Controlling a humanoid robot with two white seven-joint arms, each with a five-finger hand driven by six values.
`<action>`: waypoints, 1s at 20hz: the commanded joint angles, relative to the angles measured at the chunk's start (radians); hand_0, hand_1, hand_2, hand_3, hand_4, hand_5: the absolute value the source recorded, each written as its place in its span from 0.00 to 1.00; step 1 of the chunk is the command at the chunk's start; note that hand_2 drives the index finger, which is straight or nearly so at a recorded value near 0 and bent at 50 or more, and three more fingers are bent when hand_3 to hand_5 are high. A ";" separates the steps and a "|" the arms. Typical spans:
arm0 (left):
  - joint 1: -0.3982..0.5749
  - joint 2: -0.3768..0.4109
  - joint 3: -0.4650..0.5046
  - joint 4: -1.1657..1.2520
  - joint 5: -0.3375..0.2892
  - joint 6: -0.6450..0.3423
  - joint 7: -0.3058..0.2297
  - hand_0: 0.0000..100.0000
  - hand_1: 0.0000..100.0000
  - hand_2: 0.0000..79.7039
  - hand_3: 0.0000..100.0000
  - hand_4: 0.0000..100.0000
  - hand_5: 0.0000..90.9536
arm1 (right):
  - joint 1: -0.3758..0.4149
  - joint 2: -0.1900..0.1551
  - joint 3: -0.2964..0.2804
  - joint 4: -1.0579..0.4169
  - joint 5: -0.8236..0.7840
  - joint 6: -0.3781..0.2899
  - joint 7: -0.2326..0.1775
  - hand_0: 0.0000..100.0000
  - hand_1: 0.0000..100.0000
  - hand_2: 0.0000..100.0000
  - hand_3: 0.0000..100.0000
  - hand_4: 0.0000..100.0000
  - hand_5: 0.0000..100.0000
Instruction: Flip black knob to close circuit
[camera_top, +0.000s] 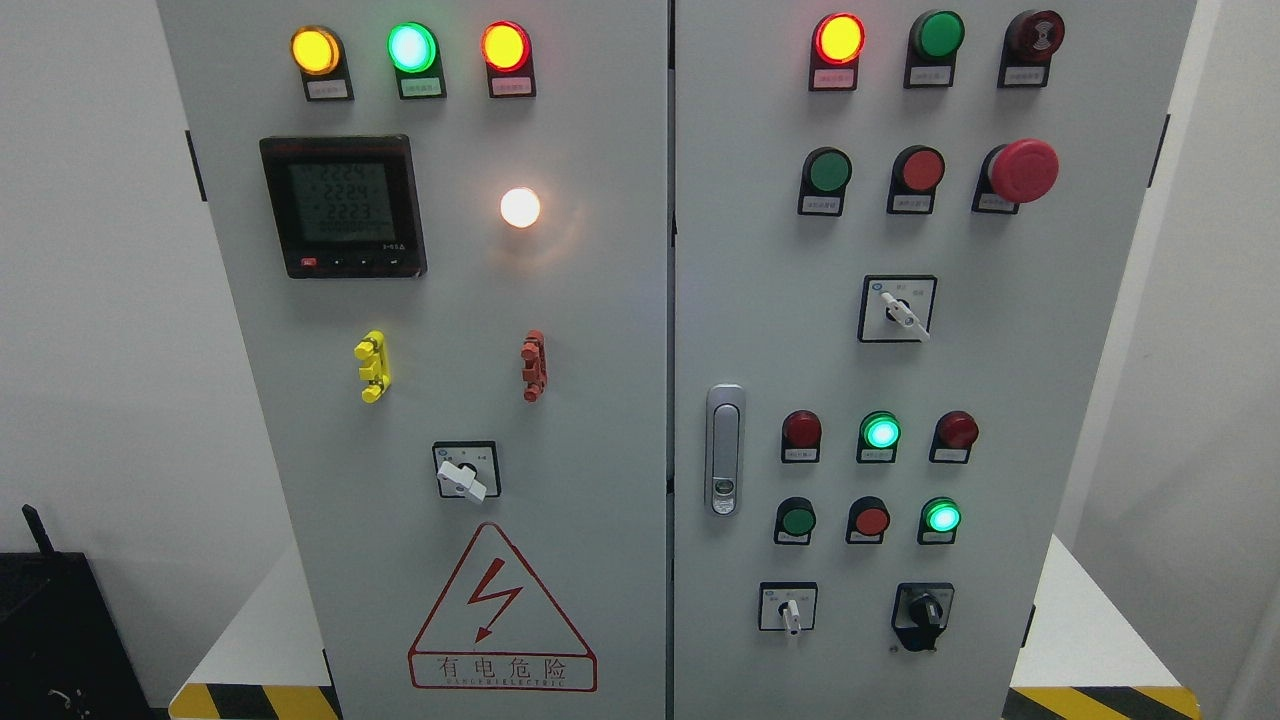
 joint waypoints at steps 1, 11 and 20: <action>0.000 0.001 0.011 0.000 0.008 0.000 0.000 0.00 0.00 0.00 0.05 0.02 0.00 | 0.037 -0.014 0.042 -0.730 -0.083 -0.001 -0.019 0.00 0.02 0.00 0.08 0.07 0.00; 0.000 0.000 0.011 0.000 0.008 0.000 0.000 0.00 0.00 0.00 0.05 0.02 0.00 | -0.049 -0.060 -0.145 -0.949 0.484 -0.043 -0.237 0.00 0.22 0.50 0.75 0.66 0.60; 0.000 0.000 0.011 0.000 0.008 0.000 0.000 0.00 0.00 0.00 0.05 0.02 0.00 | -0.217 -0.064 -0.174 -1.019 1.014 0.074 -0.192 0.00 0.15 0.77 0.95 0.75 0.77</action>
